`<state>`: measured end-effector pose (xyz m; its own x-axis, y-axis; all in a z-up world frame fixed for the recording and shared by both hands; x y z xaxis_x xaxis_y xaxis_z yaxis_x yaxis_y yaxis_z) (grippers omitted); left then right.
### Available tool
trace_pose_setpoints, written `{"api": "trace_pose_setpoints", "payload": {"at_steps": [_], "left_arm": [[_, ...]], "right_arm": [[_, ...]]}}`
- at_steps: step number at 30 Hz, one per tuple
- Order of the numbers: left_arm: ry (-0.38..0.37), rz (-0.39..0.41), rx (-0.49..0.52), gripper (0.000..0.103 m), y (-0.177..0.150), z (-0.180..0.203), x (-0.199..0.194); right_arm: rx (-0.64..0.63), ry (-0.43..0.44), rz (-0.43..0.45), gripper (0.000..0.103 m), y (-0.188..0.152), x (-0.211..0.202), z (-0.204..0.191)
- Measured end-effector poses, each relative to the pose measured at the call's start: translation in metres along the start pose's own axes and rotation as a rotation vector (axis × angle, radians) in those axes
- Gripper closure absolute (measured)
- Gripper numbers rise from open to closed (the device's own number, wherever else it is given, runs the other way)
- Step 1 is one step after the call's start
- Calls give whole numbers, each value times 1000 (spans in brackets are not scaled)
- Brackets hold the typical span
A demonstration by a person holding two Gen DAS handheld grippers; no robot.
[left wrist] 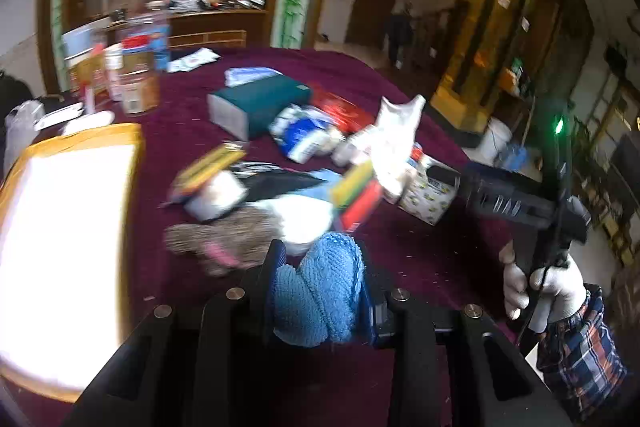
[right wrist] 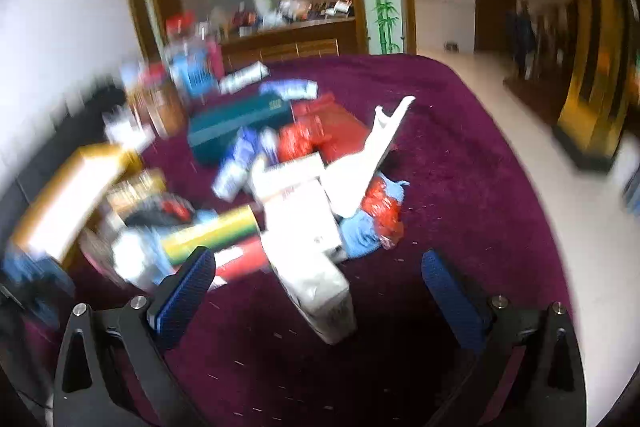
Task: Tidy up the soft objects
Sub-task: 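Carry both items over the yellow-rimmed tray and open both tools to drop them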
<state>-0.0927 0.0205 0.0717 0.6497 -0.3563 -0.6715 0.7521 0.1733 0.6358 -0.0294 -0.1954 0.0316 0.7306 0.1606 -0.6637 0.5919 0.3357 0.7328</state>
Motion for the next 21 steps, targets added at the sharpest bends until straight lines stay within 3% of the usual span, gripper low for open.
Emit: {"api": "trace_pose_setpoints", "payload": {"at_steps": [2, 3, 4, 9, 12, 16, 19, 21], "left_arm": [[-5, 18, -36, 69, 4, -15, -9], [-6, 27, -56, 69, 6, -22, -11], [-10, 35, -79, 69, 7, -29, -14], [-29, 63, -157, 69, 16, -60, -29], [-16, 81, -189, 69, 27, -81, -40], [32, 93, -250, 69, 57, -121, -41], [65, 87, -305, 69, 83, -157, -29], [56, 61, -364, 69, 96, -182, -14]], "right_arm": [[-43, -15, -68, 35, -3, 15, -5], [-36, 0, -95, 72, -6, 21, -3], [-9, 37, -126, 80, -10, 28, -2], [33, 51, -81, 81, -6, -3, -4], [8, 89, -28, 80, 19, -32, -22], [-23, 281, -2, 80, 65, -40, -74], [-28, 438, -26, 80, 97, -18, -124], [-61, 483, -43, 80, 117, -2, -156]]}}
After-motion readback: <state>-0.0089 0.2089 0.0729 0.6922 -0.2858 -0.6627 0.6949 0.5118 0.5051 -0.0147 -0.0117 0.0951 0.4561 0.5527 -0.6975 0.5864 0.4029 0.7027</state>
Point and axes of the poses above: each gripper's, at about its wrist camera, not at the fingertips, and x roughly the way its jaws point, z to its right, y to its top, the point moved 4 cm from there along x, roughly the way its jaws point, and after that the axes turned 15 degrees about -x, right-handed, at the moved point
